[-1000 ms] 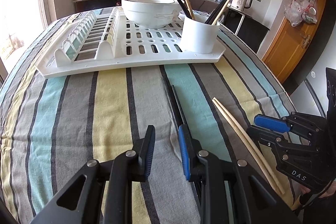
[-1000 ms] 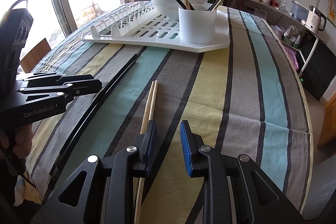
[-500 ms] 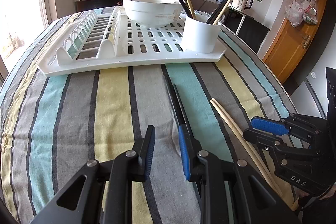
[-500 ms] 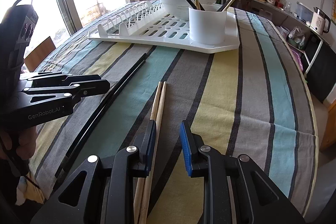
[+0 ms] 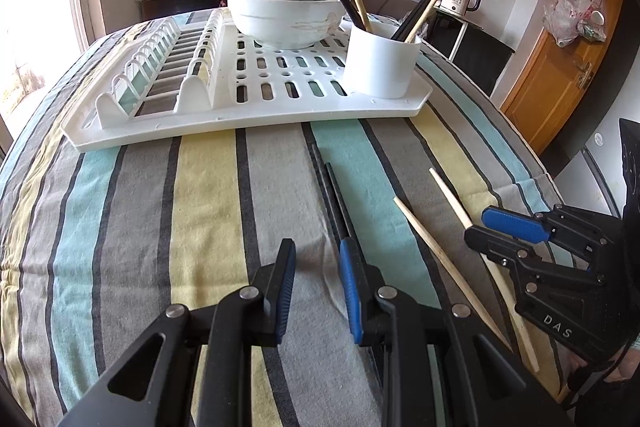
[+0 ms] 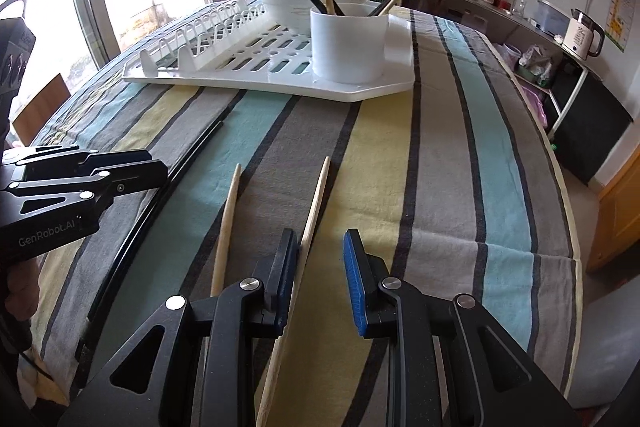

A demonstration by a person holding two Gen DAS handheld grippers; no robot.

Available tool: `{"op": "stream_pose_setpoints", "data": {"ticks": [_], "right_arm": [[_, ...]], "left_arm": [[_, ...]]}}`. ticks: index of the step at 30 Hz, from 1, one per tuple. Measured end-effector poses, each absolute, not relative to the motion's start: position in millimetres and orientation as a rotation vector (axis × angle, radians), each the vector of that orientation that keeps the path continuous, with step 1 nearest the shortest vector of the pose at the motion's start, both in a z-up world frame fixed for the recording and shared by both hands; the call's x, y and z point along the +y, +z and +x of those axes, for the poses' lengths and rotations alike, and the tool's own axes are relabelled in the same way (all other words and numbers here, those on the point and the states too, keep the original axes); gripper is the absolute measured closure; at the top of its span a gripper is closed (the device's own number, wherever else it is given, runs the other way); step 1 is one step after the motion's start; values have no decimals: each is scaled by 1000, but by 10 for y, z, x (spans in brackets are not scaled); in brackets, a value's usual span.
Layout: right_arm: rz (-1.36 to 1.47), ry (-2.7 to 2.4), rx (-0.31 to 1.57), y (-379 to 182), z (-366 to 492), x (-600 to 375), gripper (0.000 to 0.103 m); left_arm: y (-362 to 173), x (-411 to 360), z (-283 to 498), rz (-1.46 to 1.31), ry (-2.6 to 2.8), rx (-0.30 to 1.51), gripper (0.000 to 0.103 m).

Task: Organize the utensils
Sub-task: 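Grasp a black chopstick with the left tool while the right tool grasps a wooden chopstick, then lift both held chopsticks and carry them over the white cup, lowering them in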

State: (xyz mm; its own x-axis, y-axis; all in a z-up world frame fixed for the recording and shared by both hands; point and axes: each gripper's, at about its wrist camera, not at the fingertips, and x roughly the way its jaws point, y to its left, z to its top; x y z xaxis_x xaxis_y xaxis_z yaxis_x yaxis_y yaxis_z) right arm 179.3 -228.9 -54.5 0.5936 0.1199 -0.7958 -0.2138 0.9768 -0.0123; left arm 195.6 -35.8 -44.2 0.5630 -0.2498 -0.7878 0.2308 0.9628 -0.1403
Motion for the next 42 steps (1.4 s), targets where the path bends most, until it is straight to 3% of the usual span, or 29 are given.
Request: {"op": "stream_pose_setpoints", "data": {"ticks": [20, 29, 38, 40, 42], "right_arm": [[-82, 200, 911, -538, 1801, -2406, 78], [-84, 184, 923, -535, 1906, -2427, 78], [-84, 180, 954, -522, 2184, -2363, 78], [-82, 175, 957, -526, 2227, -2355, 80], [-86, 179, 955, -527, 2250, -2326, 89]], "left_arm": [[-447, -485, 2736, -28, -175, 982, 79], [-463, -75, 2516, -51, -131, 982, 78], [-480, -178, 2365, -82, -136, 988, 78], [-483, -216, 2374, -66, -132, 980, 78], [-484, -250, 2386, -47, -128, 974, 81]]}}
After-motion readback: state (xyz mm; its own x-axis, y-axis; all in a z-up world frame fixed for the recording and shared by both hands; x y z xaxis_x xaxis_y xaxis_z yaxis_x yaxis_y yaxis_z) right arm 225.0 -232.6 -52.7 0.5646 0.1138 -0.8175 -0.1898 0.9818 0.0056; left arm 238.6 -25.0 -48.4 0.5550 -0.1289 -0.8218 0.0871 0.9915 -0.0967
